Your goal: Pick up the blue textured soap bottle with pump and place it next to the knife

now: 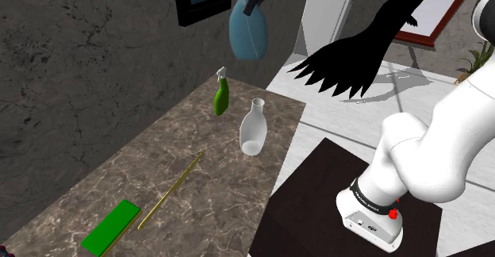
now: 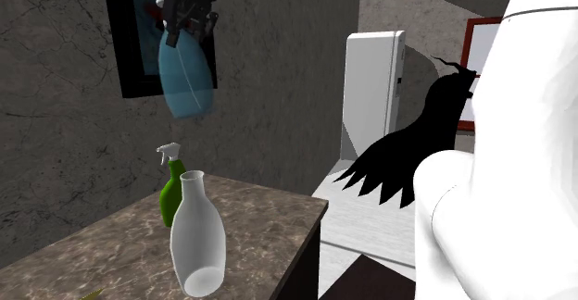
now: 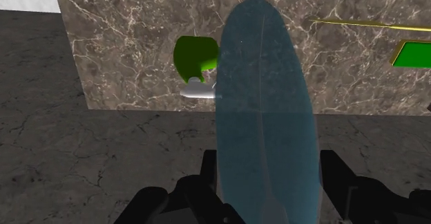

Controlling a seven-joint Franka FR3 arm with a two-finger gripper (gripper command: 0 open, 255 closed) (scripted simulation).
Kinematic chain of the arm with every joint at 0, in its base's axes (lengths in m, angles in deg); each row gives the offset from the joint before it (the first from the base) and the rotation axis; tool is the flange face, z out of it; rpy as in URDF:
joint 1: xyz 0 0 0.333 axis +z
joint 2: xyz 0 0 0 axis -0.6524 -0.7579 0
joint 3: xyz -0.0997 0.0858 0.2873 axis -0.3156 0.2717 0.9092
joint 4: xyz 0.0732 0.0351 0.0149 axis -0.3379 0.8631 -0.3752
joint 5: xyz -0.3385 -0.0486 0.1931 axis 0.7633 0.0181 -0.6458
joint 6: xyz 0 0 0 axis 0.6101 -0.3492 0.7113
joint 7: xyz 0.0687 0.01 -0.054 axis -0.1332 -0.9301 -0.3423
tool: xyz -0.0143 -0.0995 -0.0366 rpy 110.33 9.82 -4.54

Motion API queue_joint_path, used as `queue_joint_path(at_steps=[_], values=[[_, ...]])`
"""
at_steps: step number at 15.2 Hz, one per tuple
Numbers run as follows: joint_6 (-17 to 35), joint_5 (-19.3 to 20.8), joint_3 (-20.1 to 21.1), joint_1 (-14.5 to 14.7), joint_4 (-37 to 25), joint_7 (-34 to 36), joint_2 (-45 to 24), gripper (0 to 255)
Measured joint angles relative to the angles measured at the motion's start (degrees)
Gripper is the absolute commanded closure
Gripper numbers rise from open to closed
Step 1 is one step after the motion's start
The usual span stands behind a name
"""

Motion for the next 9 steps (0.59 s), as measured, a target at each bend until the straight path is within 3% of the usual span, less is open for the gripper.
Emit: queue_joint_path(at_steps=[9], values=[[1.9,-1.2,5.2,4.3,-7.0,9.6,-8.0,255]])
